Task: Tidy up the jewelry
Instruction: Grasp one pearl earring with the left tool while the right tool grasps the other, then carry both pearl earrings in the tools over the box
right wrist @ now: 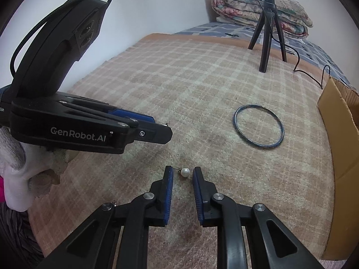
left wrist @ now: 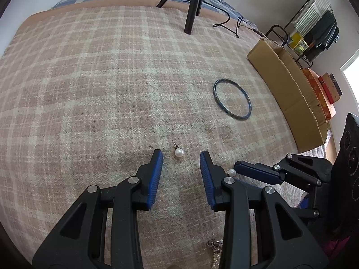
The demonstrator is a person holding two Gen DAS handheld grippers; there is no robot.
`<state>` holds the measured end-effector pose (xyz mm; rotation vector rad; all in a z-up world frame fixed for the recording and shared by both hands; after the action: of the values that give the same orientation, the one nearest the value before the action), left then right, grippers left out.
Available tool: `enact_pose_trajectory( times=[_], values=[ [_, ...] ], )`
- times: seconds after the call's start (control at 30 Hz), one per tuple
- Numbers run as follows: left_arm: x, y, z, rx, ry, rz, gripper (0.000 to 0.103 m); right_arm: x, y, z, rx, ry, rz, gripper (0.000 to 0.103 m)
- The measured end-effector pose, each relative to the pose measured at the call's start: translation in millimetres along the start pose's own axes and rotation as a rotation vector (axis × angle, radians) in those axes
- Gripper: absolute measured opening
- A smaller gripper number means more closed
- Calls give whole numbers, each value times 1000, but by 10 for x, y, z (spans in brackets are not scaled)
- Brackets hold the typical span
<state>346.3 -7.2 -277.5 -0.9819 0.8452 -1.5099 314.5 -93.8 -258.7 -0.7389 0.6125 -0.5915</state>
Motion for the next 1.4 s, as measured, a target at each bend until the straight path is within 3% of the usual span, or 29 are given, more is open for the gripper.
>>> enact_pose_trajectory(
  times=[0.17,0.23,0.43,1.1,1.4],
  values=[
    [16,24,20,8,18,11,34,-10,25,19,-4,-12,-5,17],
    [16,39,23,9,25,21,23,-24,37,21,-7,-24,-10,13],
    [28,57,14,28,64,62,7,-37,41,29,-4,-30,-13,7],
    [-187,-462,205,128,-30,29,6,-134,-283,153,57,-58,-41,6],
    [-34,-713,270,172,-26,4,6,-97,-654,268,127,-65,-83,6]
  ],
)
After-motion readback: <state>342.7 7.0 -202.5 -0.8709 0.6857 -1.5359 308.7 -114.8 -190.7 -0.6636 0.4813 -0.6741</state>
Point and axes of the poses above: each gripper's, at about its wrist camera, not at the fingertips, and y roughly the way its jaws point, x to its right, z to its top, the point moved 7 cm from there along y, roughly the way its jaws point, and after that the axes turned 11 degrees about z, right-handed, at the moved point
